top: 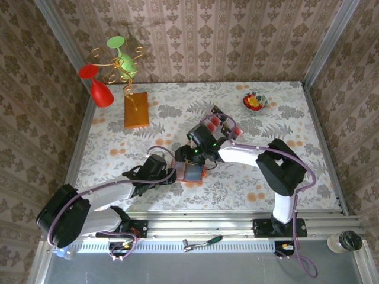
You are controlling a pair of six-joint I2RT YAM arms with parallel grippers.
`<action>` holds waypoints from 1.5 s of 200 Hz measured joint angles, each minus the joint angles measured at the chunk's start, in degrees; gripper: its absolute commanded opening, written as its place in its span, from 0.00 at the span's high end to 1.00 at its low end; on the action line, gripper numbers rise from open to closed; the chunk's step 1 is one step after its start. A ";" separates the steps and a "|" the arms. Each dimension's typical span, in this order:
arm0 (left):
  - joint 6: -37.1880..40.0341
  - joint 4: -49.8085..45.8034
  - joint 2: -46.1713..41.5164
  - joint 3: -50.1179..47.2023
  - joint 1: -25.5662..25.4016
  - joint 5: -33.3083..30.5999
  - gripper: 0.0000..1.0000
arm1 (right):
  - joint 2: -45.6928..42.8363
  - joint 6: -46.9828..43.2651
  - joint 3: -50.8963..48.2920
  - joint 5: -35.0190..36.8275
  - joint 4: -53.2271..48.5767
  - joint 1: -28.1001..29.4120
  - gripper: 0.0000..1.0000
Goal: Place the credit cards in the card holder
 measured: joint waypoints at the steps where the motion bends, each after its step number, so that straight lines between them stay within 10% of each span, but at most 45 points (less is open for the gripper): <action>1: 0.00 0.00 0.02 0.00 0.00 -0.04 0.13 | -0.28 -0.07 -0.13 0.13 -0.20 -0.02 0.41; 104: -0.15 0.26 0.26 0.00 0.00 -0.37 0.13 | -9.46 -11.21 -5.07 18.03 -17.68 0.44 0.43; 159: -0.15 0.37 0.55 0.07 -0.31 -0.63 0.13 | -6.32 -12.94 -6.82 19.50 -18.93 0.83 0.88; 187: -0.15 0.35 1.49 0.63 -0.37 -1.07 0.13 | -6.34 -13.11 -7.56 20.52 -18.95 0.79 0.95; 254: -0.17 0.33 3.21 1.46 -1.49 -2.99 0.13 | -7.32 -13.29 -8.74 21.40 -18.93 0.11 0.94; 300: -0.17 0.35 3.65 1.64 -2.05 -3.67 0.13 | -8.02 -14.58 -8.00 21.44 -20.57 -1.70 0.57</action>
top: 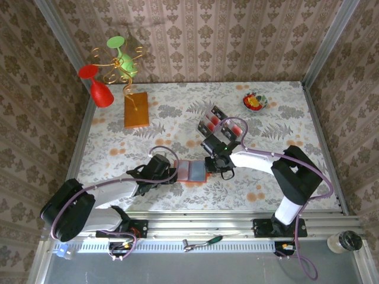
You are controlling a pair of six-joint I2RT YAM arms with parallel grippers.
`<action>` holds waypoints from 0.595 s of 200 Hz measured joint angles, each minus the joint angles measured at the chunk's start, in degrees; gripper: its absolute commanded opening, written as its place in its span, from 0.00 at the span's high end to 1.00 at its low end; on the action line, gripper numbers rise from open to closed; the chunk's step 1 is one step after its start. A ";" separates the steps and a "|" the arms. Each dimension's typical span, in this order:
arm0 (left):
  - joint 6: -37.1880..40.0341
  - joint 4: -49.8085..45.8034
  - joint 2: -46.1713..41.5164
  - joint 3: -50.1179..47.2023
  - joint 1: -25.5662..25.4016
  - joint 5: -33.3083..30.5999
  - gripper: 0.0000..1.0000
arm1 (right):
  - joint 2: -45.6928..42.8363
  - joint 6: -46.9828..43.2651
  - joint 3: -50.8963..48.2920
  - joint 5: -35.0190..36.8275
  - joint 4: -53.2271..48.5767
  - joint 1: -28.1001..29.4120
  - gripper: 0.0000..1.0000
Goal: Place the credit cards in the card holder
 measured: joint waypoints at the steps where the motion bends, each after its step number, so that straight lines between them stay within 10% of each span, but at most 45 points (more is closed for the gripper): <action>1: 0.00 0.00 0.00 0.00 -0.02 0.00 0.13 | -0.09 -0.02 0.13 0.02 -0.15 -0.09 0.57; 119: -0.02 0.46 0.63 0.04 -0.90 -1.33 0.13 | 6.08 -13.51 29.75 0.37 -11.45 -9.70 0.60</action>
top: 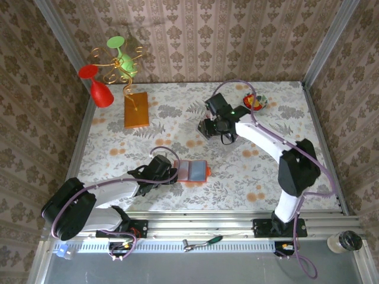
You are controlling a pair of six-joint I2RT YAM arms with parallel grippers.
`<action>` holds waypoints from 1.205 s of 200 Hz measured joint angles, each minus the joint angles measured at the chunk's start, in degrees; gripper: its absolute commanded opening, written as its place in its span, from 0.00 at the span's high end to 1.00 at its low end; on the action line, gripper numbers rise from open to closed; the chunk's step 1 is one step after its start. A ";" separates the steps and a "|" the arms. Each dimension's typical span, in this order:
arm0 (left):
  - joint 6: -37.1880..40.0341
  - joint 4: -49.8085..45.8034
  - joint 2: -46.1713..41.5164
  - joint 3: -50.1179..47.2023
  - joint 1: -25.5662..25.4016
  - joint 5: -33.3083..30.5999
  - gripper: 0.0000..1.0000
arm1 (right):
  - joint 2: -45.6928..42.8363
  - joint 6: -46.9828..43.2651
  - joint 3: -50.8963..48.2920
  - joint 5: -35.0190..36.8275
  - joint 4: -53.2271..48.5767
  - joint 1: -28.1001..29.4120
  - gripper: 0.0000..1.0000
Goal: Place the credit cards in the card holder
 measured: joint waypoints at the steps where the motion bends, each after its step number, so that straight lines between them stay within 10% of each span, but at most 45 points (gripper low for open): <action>1: 0.00 0.00 0.02 0.00 0.00 0.00 0.13 | 0.20 -0.07 0.20 0.02 -0.07 0.02 0.60; 113: 0.00 0.17 0.02 0.00 -0.04 -0.02 0.13 | 20.65 -8.98 22.67 7.93 -10.99 0.20 0.73; 241: -0.63 0.46 0.02 0.00 -0.04 0.00 0.13 | 27.56 -12.13 26.82 10.51 -13.90 0.63 0.76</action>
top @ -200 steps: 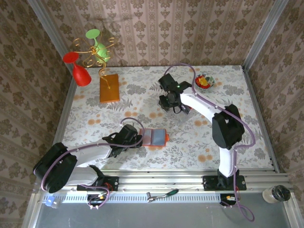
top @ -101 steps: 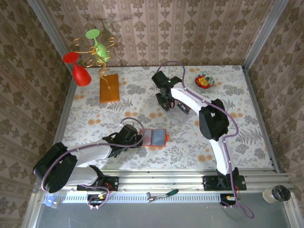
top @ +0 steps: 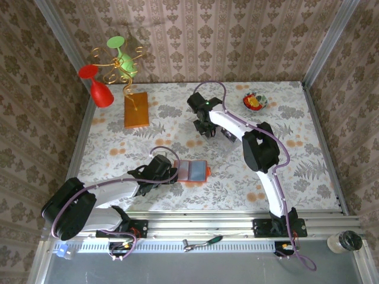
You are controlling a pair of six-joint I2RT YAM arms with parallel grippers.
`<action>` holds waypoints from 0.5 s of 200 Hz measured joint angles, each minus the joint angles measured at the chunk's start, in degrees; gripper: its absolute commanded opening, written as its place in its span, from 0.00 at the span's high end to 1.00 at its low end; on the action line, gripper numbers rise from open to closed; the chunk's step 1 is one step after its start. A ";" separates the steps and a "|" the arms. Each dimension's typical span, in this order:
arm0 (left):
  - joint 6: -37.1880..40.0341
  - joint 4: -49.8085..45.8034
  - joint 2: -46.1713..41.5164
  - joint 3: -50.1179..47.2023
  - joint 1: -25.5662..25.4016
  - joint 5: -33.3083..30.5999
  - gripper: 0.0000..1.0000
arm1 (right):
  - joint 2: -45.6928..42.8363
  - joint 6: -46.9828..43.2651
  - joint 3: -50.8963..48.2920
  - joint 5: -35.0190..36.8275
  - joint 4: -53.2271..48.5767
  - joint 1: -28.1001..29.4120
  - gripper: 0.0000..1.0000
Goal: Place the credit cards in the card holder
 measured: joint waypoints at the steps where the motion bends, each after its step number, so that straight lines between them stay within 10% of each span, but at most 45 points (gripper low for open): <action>1: 0.00 0.00 0.00 0.00 0.00 0.00 0.13 | 0.00 -0.09 0.02 0.00 0.00 0.00 0.75; 100: -0.24 0.20 0.00 0.00 0.00 0.00 0.13 | 1.70 -0.50 4.72 -0.26 -1.46 0.00 0.72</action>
